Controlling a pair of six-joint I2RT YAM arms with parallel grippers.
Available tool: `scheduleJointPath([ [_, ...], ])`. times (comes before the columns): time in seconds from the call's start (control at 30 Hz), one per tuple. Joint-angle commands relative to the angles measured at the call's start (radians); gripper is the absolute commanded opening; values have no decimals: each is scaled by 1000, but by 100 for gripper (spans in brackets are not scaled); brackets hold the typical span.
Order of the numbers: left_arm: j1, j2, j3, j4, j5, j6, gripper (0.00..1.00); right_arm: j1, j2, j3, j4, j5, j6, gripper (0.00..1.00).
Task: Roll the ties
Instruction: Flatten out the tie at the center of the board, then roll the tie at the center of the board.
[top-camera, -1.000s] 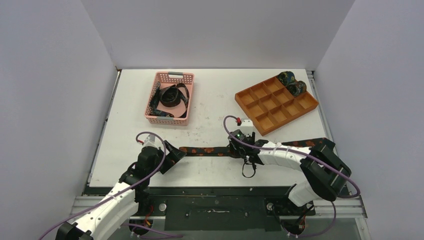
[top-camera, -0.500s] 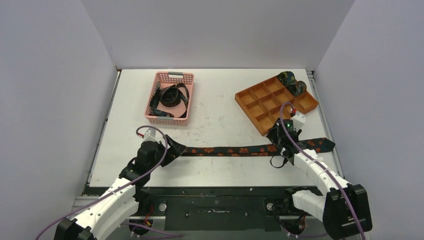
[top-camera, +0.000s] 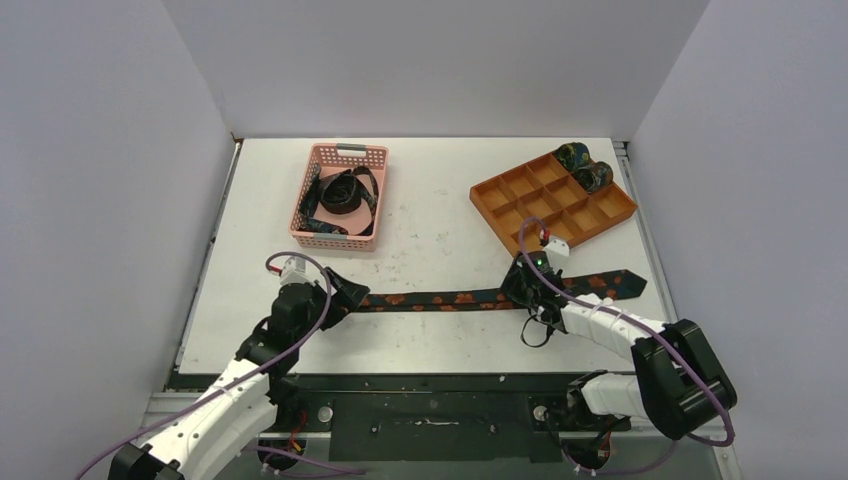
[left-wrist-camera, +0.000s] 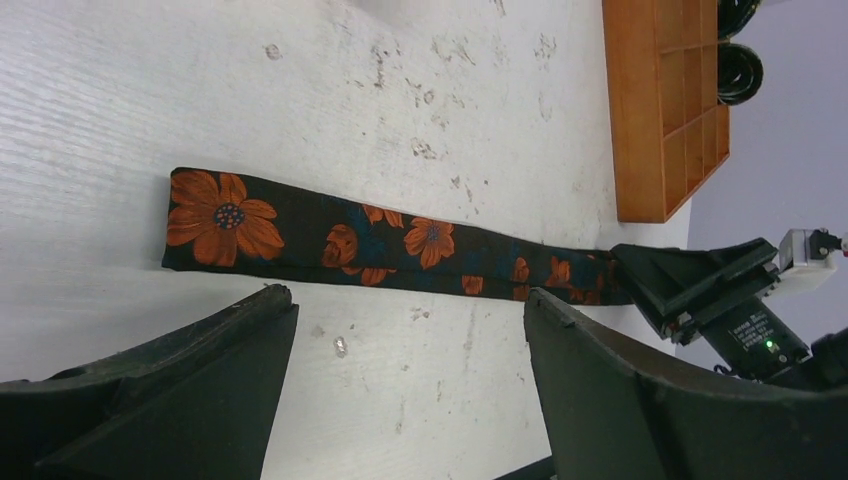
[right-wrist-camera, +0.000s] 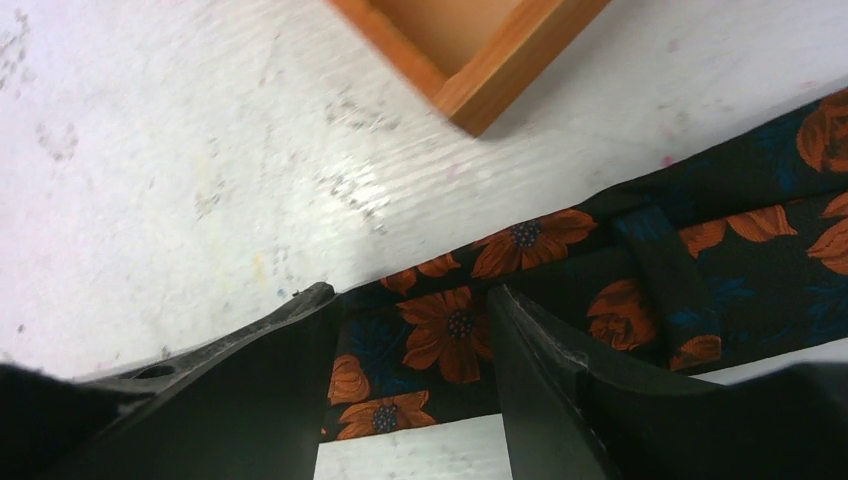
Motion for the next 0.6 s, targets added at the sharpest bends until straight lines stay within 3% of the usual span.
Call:
scheduleJointPath([
  [0.0, 9, -6, 22, -22, -91, 11, 81, 88, -60, 10, 21, 66, 19, 57],
  [0.1, 9, 33, 91, -102, -112, 60, 78, 165, -54, 47, 30, 50, -5, 57],
  [0.3, 29, 70, 140, -120, -109, 75, 44, 205, -8, 54, 134, -39, -10, 53],
  [0.43, 89, 107, 71, -29, -74, 27, 41, 220, 18, 54, 167, -86, -25, 52],
  [0.57, 142, 168, 2, 166, -2, -42, 34, 235, 34, 44, 194, -108, -23, 51],
])
